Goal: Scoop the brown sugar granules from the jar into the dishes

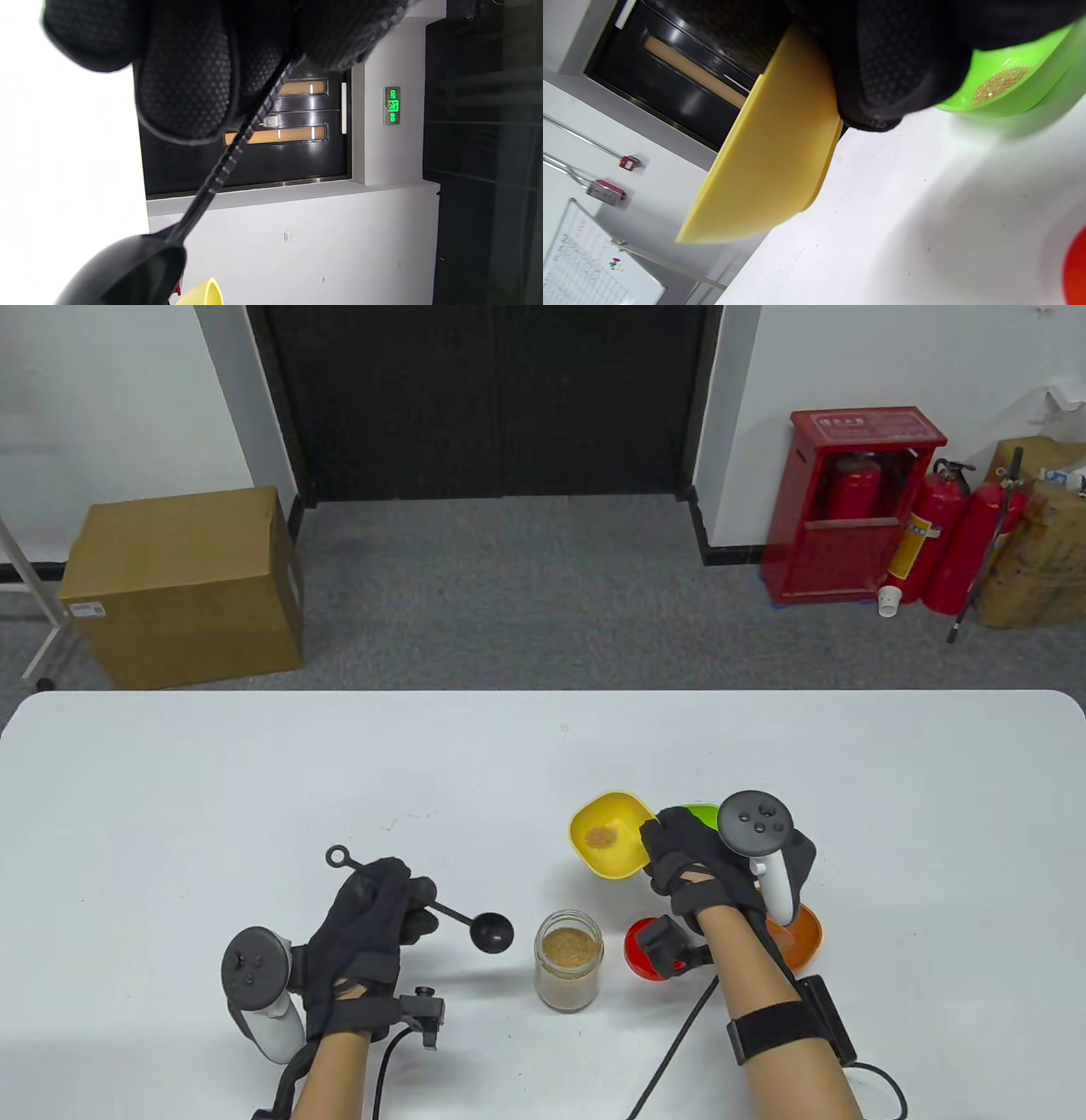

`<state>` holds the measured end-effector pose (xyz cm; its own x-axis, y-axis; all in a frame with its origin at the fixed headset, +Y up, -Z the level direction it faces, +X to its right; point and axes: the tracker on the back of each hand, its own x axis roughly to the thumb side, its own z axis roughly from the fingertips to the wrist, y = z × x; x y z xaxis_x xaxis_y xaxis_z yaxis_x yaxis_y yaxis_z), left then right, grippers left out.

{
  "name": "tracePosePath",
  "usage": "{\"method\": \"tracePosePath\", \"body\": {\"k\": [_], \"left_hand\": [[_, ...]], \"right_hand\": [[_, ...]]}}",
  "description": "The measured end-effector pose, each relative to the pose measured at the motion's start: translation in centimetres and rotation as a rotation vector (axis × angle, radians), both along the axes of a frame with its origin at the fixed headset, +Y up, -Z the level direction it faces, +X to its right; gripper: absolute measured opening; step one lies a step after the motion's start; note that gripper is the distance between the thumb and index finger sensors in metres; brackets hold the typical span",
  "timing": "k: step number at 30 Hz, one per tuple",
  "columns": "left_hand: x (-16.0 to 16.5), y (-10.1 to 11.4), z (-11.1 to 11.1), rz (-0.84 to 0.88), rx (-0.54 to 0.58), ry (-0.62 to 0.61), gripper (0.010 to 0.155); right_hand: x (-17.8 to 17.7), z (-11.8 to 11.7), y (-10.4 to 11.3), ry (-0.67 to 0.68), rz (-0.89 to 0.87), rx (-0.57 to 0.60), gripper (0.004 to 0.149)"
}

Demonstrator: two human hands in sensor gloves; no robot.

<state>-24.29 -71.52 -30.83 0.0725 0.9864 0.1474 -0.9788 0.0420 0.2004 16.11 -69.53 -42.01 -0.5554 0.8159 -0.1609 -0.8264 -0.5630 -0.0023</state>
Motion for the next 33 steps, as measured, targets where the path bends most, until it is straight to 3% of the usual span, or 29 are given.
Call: {"method": "tracePosePath", "body": {"k": [13, 25, 33], "left_hand": [[-1.4, -1.5, 0.1, -0.074, -0.132, 0.037, 0.051], [-1.0, -1.2, 0.4, -0.112, -0.171, 0.026, 0.057], [-1.1, -1.5, 0.3, -0.126, -0.216, 0.017, 0.060]], "right_hand": [[-2.4, -5.3, -0.9, -0.014, 0.149, -0.080, 0.050], [-4.1, -6.3, -2.4, 0.053, 0.198, -0.114, 0.048], [-4.3, -6.6, -3.8, 0.068, 0.197, -0.209, 0.050]]}}
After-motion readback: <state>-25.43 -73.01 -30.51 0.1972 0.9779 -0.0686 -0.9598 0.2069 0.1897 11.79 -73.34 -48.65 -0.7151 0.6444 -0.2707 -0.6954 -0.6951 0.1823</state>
